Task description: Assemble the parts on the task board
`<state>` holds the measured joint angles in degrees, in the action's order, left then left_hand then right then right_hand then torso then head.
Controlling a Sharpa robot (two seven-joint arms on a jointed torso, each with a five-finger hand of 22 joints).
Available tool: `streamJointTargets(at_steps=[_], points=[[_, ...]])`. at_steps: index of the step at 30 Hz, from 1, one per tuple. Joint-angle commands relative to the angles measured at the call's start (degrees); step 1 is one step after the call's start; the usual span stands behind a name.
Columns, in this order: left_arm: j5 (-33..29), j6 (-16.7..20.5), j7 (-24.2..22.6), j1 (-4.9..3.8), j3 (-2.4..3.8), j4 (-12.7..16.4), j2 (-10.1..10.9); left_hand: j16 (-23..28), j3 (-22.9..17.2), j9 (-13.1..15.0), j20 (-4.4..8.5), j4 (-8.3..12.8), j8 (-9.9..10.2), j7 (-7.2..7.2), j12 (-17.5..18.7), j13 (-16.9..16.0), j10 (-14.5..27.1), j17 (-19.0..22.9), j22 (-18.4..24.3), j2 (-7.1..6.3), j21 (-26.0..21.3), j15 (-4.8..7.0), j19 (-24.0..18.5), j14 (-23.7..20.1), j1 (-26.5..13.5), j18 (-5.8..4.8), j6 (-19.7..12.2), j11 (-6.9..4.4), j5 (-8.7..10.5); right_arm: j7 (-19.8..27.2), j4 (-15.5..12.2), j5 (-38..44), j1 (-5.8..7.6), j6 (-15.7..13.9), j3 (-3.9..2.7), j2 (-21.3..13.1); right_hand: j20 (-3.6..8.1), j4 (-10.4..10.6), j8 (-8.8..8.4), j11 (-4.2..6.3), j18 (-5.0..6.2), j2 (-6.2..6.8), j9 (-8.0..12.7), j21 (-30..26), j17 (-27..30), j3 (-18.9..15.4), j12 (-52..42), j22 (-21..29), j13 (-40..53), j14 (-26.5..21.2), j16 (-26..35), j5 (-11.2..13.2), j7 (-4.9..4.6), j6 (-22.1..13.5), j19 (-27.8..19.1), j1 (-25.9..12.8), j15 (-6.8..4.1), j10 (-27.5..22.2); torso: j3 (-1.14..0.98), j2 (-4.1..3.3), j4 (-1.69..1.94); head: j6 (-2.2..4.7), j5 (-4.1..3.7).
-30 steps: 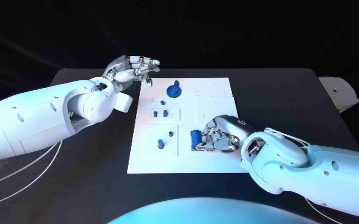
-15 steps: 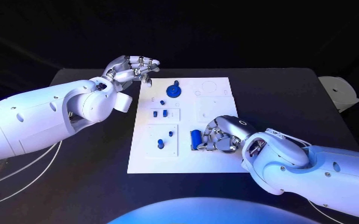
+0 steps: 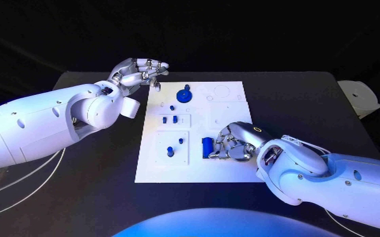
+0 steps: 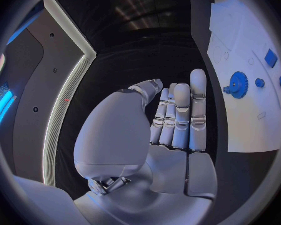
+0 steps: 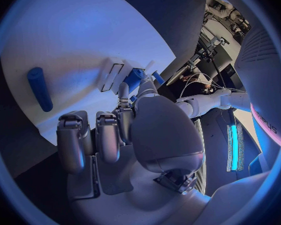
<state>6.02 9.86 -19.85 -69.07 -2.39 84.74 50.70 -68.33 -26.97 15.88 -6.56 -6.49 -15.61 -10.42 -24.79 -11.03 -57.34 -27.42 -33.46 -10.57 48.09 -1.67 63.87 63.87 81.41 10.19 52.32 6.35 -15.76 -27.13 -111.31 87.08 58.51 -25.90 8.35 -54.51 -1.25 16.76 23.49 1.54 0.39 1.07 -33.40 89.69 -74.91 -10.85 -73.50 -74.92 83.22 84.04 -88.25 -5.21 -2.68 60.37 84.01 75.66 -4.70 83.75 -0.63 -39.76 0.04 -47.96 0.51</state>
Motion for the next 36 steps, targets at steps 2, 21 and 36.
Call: streamJointTargets(at_steps=[2, 21, 36], points=[[-0.3, -0.9, -0.3, -0.02, 0.03, 0.1, 0.0, 0.0, -0.1, 0.1, -0.08, -0.1, -0.3, 0.11, -0.2, -0.1, 0.3, 0.1, 0.1, -0.05, -0.2, -0.09, -0.2, -0.3, -0.6, 0.37, -0.4, -0.12, 0.15, 1.7, -0.1, -0.9, -0.02, 0.8, -0.01, 0.0, -0.01, 0.0, 0.34, -0.26, -0.39, 0.70, 0.0, 0.3, -11.1, -1.5, 0.3, -15.1, -1.5, 5.2, -0.1, 1.0, -0.20, 0.1, 6.0, -2.1, -0.17, 0.8, 0.02, 0.02, -0.04, 0.02, 0.06], [-0.3, -1.0, -0.3, -0.02, 0.02, 0.0, 0.0, 0.0, -0.1, 0.1, -0.08, -0.1, -0.3, 0.11, -0.2, -0.1, 0.3, 0.1, 0.1, -0.05, -0.2, -0.09, -0.2, -0.3, -0.6, 0.37, -0.4, -0.12, 0.15, 1.9, 0.4, -0.2, -0.01, -1.2, -0.02, -0.3, 0.06, -0.2, 0.77, -0.09, -0.39, -2.18, -0.1, 0.3, -11.4, -2.5, -0.3, -15.1, -1.1, 5.2, -0.2, -1.3, -0.01, -0.1, 6.0, -0.5, -0.30, 1.1, -0.05, 0.05, 0.00, 0.06, -0.11], [-0.3, -1.0, -0.2, -0.01, 0.00, 0.0, -0.1, -0.1, -0.2, 0.1, -0.10, -0.2, -0.4, 0.13, -0.5, -0.1, 0.5, 0.2, 0.2, 0.12, -0.3, -0.09, -0.2, -0.3, -0.7, 0.38, -0.5, -0.13, 0.12, 0.8, 2.6, 1.8, -0.11, -0.1, -0.01, 1.8, 0.35, -0.6, 0.94, 0.27, -0.39, -3.92, 0.1, 0.3, -11.6, -2.4, -1.1, -15.1, -0.5, 5.3, -0.3, -0.8, 0.37, -0.1, 6.0, 6.1, -0.61, 1.5, 0.06, 0.03, 0.00, -0.09, 0.01]])
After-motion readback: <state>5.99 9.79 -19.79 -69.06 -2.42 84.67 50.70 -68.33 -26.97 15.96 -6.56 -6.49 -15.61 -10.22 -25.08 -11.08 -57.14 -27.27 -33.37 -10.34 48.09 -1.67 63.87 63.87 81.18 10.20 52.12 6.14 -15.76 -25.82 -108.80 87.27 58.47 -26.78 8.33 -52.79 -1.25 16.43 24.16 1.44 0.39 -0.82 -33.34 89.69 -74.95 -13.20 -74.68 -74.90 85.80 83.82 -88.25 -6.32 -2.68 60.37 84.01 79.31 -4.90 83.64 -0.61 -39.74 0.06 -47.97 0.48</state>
